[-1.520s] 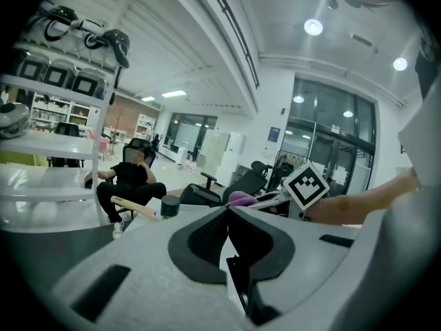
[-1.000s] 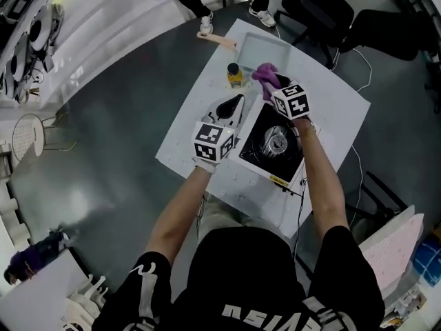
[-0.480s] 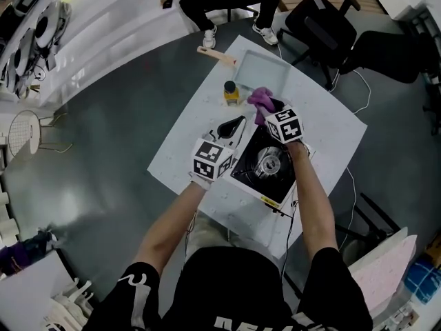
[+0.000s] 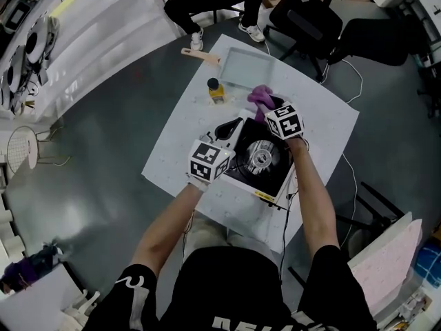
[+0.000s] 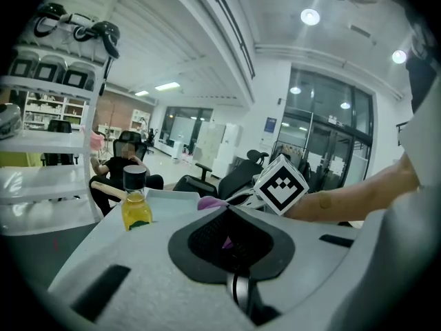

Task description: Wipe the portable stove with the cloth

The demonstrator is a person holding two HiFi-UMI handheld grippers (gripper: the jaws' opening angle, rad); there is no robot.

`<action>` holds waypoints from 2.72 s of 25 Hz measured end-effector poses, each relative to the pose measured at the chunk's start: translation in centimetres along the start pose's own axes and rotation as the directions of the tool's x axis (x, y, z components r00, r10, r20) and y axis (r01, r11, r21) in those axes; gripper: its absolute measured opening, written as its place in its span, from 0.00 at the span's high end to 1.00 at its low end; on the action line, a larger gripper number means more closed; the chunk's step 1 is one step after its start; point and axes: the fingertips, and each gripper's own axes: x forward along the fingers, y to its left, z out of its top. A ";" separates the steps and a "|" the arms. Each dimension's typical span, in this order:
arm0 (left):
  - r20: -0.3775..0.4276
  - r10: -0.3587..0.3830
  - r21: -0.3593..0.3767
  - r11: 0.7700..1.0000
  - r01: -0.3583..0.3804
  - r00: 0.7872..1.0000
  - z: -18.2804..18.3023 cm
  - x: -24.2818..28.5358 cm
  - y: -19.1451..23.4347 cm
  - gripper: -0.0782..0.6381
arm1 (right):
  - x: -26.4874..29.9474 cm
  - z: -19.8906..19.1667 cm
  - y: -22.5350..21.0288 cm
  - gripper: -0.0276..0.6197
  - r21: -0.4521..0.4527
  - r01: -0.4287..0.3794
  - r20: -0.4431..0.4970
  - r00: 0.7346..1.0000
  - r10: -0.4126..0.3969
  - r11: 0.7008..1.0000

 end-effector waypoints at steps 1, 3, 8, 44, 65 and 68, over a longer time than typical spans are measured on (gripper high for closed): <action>-0.001 -0.006 0.006 1.000 0.006 1.000 0.1 0.1 -0.3 0.88 | -0.3 -0.1 -0.3 0.78 0.003 0.006 0.002 1.000 -0.006 1.000; -0.001 -0.019 0.015 1.000 0.019 1.000 0.2 0.5 -0.8 0.88 | -1.0 -0.4 -0.8 0.78 0.008 0.016 0.003 1.000 -0.016 1.000; -0.011 -0.043 0.020 0.999 0.043 0.999 0.1 1.2 -2.1 0.88 | -2.5 -2.1 -1.9 0.78 0.032 0.034 -0.010 0.999 -0.034 0.999; -0.043 -0.176 0.016 0.984 0.177 0.983 0.7 5.0 -10.3 0.88 | -13.4 -10.6 -8.4 0.78 0.201 0.154 -0.021 0.988 -0.153 0.968; -0.011 -0.238 0.074 0.968 0.239 0.971 5.1 1.0 -12.9 0.88 | -27.3 -12.6 -6.9 0.78 0.304 0.343 0.011 0.932 -0.363 0.889; -0.010 -0.264 0.084 0.961 0.264 0.964 5.1 -0.7 -13.1 0.88 | -29.6 -10.9 -4.1 0.78 0.296 0.359 0.046 0.920 -0.389 0.885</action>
